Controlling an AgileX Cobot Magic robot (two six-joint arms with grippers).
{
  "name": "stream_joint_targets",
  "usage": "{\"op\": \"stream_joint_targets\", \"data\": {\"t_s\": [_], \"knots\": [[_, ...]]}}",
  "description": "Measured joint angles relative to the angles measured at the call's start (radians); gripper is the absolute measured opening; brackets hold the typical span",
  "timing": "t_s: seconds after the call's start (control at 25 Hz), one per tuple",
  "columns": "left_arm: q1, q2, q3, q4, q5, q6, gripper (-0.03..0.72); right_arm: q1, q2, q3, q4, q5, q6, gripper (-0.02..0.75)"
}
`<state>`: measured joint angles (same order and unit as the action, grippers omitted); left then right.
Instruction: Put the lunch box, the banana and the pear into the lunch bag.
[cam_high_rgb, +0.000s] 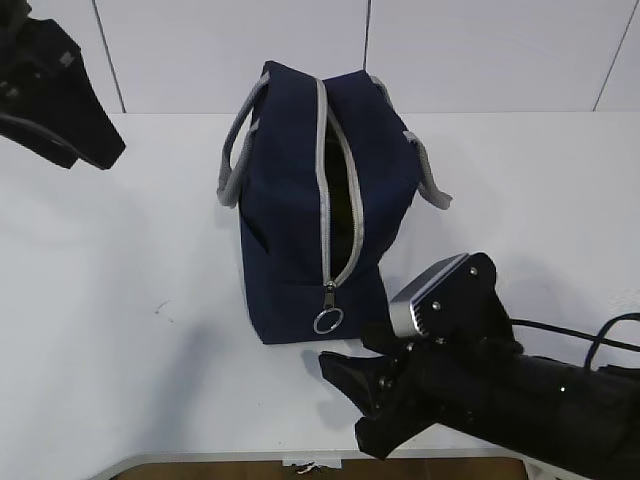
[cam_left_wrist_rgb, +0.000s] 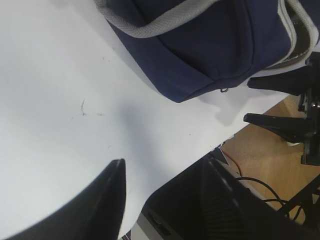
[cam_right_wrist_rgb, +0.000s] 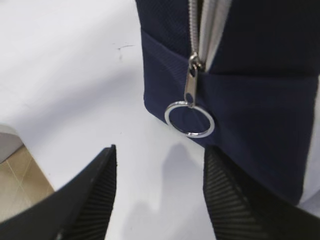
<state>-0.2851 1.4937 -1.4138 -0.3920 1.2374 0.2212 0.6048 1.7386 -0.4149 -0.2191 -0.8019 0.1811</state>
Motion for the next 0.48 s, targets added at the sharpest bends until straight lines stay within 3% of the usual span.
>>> {"op": "stream_joint_targets", "data": {"t_s": [0.48], "knots": [[0.0, 0.0, 0.0, 0.0, 0.0, -0.002, 0.372, 0.0, 0.093, -0.094, 0.047, -0.013, 0.004, 0.433]]}}
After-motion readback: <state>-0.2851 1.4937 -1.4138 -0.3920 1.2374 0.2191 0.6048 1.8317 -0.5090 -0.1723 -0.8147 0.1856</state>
